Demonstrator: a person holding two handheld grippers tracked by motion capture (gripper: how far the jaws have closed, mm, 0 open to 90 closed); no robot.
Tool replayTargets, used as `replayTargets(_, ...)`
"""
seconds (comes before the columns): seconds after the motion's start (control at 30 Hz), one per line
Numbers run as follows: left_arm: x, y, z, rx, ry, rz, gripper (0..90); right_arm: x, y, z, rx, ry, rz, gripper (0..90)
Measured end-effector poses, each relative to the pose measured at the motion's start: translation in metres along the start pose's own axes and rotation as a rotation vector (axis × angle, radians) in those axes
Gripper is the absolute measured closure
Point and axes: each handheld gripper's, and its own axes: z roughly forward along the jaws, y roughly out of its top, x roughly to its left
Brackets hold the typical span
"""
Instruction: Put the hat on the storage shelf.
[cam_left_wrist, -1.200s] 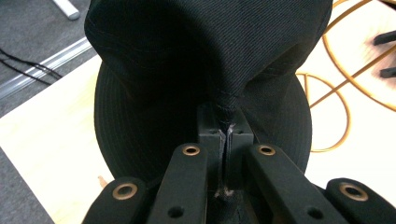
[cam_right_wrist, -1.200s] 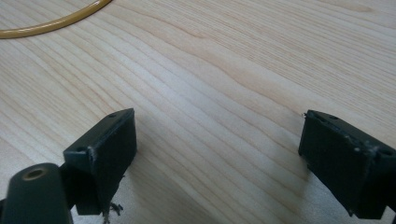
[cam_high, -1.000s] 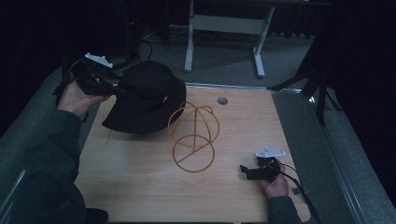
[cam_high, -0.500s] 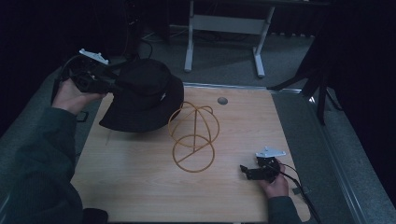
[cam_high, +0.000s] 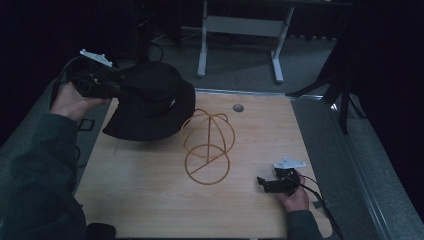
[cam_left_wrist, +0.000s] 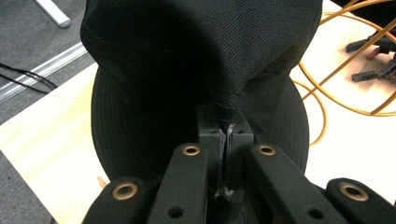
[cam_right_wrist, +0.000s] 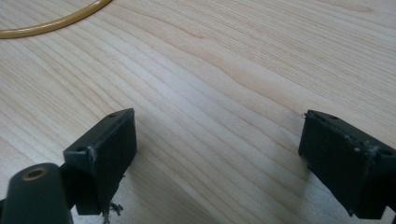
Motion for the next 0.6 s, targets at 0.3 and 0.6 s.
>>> replayTargets(0.3,0.001,-0.001,-0.005,-0.017,-0.011,0.018,88.7,0.0,0.0,0.0,0.0,0.0,-0.001,11.2)
replayTargets(0.6,0.001,0.0,-0.011,-0.039,-0.017,0.013,88.7,0.0,0.0,0.0,0.0,0.0,-0.001,11.2)
